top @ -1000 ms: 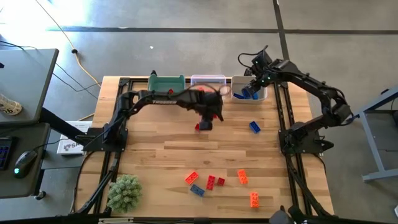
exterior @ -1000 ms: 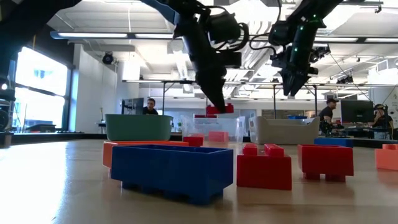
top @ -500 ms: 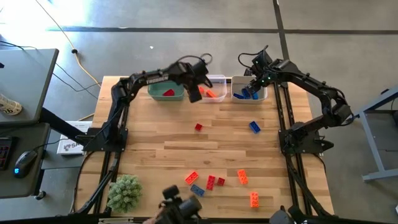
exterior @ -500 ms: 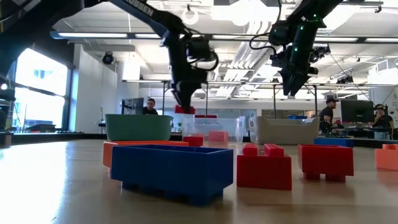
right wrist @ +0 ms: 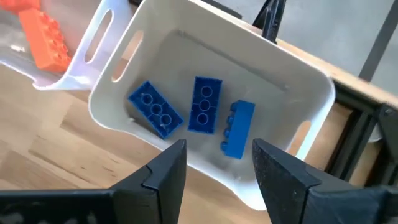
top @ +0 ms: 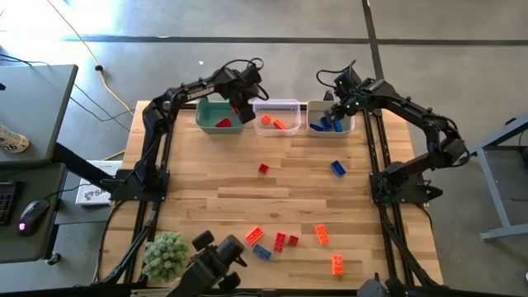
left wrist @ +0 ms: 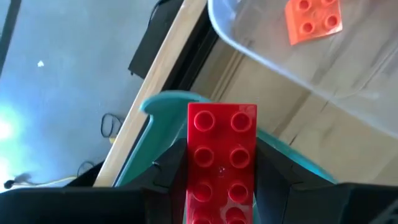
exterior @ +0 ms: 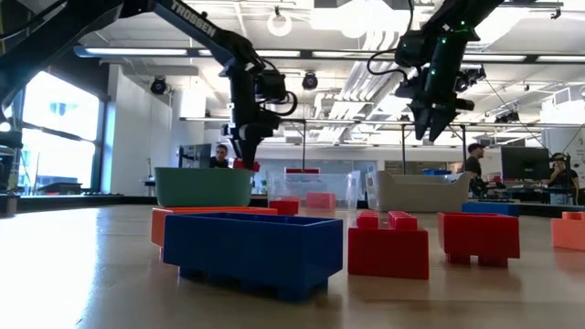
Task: Sort & place blocks by color
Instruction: Put the red game piece into the blue bin, then adjust the blue bin
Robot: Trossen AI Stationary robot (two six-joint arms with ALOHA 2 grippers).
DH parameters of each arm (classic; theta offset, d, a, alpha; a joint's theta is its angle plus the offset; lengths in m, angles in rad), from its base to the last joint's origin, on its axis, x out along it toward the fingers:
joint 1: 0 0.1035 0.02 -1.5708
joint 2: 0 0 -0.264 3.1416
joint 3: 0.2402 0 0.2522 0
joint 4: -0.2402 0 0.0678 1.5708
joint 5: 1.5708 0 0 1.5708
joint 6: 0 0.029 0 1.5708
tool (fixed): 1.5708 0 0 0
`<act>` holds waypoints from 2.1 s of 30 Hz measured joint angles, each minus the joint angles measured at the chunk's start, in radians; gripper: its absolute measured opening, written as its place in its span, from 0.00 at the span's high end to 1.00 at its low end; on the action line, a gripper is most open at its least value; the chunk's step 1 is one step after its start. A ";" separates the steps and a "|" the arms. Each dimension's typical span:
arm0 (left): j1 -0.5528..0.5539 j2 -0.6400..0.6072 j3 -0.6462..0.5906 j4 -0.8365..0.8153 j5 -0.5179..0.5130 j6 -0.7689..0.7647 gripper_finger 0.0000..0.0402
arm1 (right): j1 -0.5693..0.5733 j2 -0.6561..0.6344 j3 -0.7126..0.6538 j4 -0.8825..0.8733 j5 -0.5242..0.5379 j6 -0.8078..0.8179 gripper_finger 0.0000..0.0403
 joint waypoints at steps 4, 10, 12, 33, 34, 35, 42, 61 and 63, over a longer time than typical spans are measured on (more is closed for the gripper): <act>0.024 -0.001 0.000 -0.034 0.005 0.000 0.73 | 0.000 0.000 0.000 -0.019 -0.047 0.070 0.58; 0.064 -0.001 0.000 -0.105 -0.011 0.000 0.73 | 0.008 0.000 0.000 -0.077 -0.175 0.164 0.58; 0.070 0.000 0.000 -0.089 -0.010 0.018 0.73 | 0.021 0.000 0.000 -0.078 -0.175 0.167 0.58; 0.070 -0.174 -0.003 -0.190 0.145 -0.056 0.70 | 0.069 0.001 0.000 -0.074 -0.136 0.257 0.58; 0.066 -0.169 -0.003 -0.191 0.146 -0.065 0.69 | 0.073 0.001 0.000 -0.074 -0.135 0.257 0.58; 0.063 -0.163 -0.003 -0.195 0.143 -0.074 0.68 | 0.078 0.001 0.000 -0.074 -0.135 0.257 0.58; 0.053 -0.109 -0.003 -0.244 0.134 -0.082 0.67 | 0.124 0.001 0.000 -0.074 -0.136 0.251 0.58; 0.069 -0.072 -0.004 -0.320 0.016 -0.130 0.52 | 0.172 0.001 0.000 -0.077 -0.135 0.215 0.58; 0.070 -0.072 -0.004 -0.323 0.016 -0.130 0.49 | 0.172 0.001 0.000 -0.077 -0.134 0.211 0.58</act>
